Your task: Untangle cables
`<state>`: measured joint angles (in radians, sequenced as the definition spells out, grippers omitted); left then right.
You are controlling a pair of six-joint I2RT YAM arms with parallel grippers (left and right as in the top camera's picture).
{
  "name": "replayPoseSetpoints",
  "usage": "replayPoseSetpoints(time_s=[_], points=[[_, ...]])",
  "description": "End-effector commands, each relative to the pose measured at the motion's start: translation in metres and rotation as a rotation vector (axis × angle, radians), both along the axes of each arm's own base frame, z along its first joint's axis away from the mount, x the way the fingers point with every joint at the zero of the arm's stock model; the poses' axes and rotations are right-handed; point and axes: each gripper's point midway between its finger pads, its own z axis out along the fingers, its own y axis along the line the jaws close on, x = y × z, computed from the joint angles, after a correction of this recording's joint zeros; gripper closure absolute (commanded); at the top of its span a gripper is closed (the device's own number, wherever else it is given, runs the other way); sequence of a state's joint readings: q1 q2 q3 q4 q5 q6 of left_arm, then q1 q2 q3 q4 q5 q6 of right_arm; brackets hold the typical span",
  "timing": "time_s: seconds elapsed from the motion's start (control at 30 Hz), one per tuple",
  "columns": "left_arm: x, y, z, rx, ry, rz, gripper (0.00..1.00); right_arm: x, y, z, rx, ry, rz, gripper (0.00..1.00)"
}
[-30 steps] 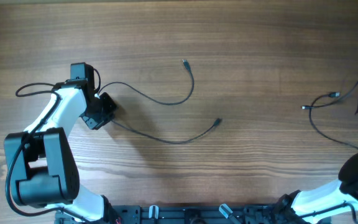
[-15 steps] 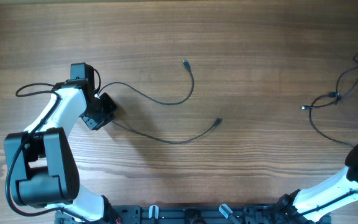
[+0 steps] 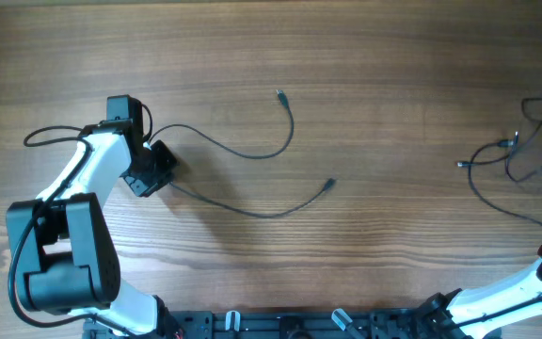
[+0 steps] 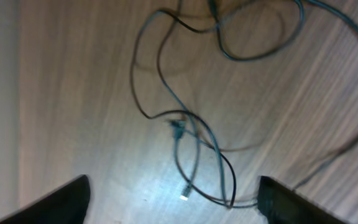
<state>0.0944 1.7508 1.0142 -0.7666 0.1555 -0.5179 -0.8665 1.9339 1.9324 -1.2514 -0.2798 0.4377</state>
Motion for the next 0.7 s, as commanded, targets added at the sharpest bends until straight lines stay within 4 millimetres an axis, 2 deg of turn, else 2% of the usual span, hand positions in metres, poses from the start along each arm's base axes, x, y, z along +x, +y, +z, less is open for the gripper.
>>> replayPoseSetpoints(time_s=[0.0, 0.37, 0.47, 0.53, 0.6, 0.67], points=[[-0.002, -0.002, -0.003, -0.015, 0.015, 0.014, 0.96, -0.01, -0.002, -0.016, -0.002, 0.088, -0.022, 0.02], [-0.002, -0.002, -0.003, -0.015, 0.015, 0.014, 0.96, -0.012, 0.003, -0.018, 0.015, 0.103, -0.016, 0.0], [0.002, -0.007, -0.002, -0.041, -0.001, 0.009, 0.96, -0.007, 0.01, -0.018, 0.034, 0.091, 0.002, 0.0], [0.014, -0.029, 0.004, -0.148, -0.057, -0.028, 0.96, 0.006, 0.024, -0.016, 0.057, 0.053, 0.072, 0.0], [0.033, -0.075, 0.022, -0.342, -0.186, -0.174, 0.96, 0.021, 0.043, -0.014, 0.057, 0.029, 0.172, 0.0], [0.041, -0.109, 0.035, -0.446, -0.256, -0.258, 0.96, 0.033, 0.059, -0.014, 0.046, 0.03, 0.243, 0.0]])
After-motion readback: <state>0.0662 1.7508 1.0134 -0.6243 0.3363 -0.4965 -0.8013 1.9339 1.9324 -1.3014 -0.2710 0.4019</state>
